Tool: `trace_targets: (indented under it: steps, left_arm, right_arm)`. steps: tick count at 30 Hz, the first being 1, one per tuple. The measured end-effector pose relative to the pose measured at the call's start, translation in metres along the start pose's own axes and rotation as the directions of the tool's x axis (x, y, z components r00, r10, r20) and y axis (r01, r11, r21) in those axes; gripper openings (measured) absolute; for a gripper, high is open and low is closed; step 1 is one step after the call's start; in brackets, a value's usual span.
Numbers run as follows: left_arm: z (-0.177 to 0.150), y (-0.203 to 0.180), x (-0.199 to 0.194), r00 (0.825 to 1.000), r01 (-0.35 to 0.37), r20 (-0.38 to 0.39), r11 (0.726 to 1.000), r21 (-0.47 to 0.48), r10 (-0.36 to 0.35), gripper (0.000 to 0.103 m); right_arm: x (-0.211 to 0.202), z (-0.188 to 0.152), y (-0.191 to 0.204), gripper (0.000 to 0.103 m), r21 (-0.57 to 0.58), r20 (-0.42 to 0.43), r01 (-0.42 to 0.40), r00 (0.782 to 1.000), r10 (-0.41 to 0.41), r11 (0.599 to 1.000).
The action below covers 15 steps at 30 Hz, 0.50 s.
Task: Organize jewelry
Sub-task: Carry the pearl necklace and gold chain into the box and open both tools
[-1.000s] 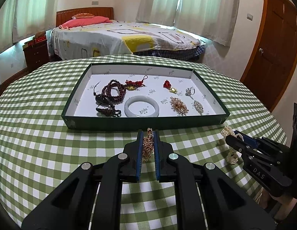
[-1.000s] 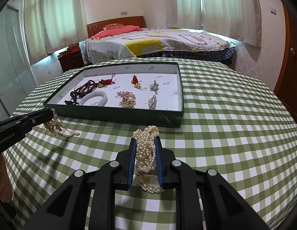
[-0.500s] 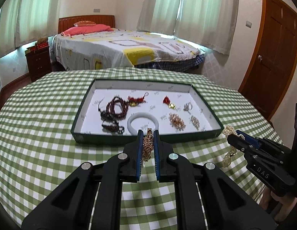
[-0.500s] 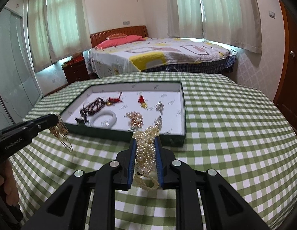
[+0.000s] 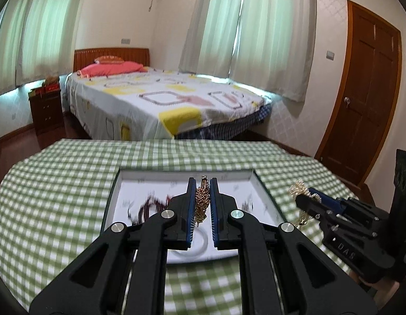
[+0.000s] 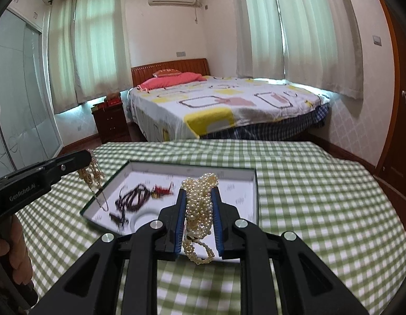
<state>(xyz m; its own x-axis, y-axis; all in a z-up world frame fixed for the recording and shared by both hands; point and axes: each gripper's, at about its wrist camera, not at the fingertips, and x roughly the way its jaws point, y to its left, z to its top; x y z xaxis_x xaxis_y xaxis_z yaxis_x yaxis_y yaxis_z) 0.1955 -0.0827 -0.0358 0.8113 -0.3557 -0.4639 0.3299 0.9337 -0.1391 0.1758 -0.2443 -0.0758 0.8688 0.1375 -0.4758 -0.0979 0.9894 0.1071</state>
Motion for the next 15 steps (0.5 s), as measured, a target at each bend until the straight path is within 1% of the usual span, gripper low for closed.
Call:
trace_targets:
  steps: [5,9,15]
  left_arm:
    - [0.022,-0.003,0.021,1.0,0.004,0.028,1.0,0.012,-0.004,0.011]
    - [0.033,-0.005,0.043,0.999,0.008,0.037,1.0,0.021,-0.009,0.011]
    - [0.033,-0.003,0.091,1.0,0.009,0.004,1.0,0.024,-0.009,0.011]
  right_arm:
    - [0.019,0.022,-0.003,0.02,-0.003,0.029,0.003,1.0,-0.003,1.0]
    - [0.036,0.033,-0.007,0.02,-0.013,0.031,0.01,0.999,-0.009,1.0]
    - [0.071,0.04,-0.015,0.02,-0.013,0.009,0.02,1.0,-0.02,1.0]
